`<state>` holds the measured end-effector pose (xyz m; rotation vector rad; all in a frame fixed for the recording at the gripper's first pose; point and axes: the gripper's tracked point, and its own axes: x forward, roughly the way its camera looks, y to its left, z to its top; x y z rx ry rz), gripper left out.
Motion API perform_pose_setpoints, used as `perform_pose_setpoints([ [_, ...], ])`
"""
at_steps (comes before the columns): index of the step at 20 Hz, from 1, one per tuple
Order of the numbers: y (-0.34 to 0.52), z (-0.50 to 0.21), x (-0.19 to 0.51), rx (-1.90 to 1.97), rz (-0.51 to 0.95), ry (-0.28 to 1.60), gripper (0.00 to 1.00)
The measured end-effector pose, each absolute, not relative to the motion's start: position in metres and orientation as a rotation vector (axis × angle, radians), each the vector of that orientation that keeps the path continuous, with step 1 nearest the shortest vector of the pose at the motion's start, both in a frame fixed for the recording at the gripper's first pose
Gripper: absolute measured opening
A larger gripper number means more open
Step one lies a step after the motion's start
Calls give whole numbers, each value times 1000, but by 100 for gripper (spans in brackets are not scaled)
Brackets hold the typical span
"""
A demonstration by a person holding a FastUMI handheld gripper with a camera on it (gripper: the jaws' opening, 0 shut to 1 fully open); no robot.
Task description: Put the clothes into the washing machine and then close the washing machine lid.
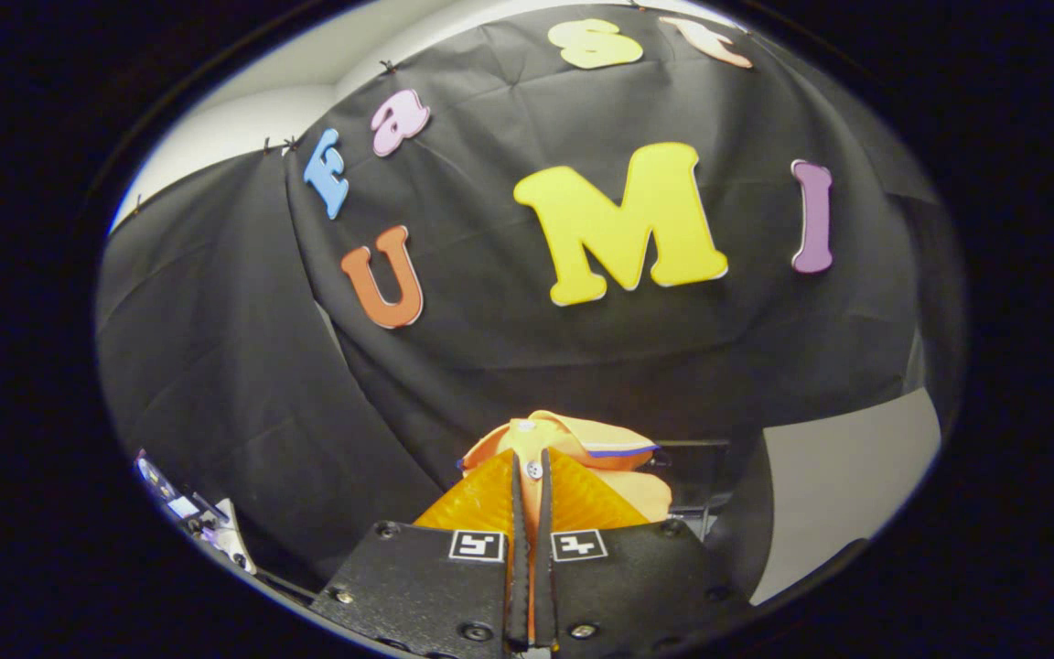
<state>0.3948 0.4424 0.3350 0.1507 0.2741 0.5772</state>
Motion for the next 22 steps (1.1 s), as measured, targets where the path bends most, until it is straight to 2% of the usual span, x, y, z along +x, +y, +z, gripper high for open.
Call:
perform_pose_setpoints([
  [9,480,220,463,140,573,509,6],
  [22,484,64,510,131,450,751,6],
])
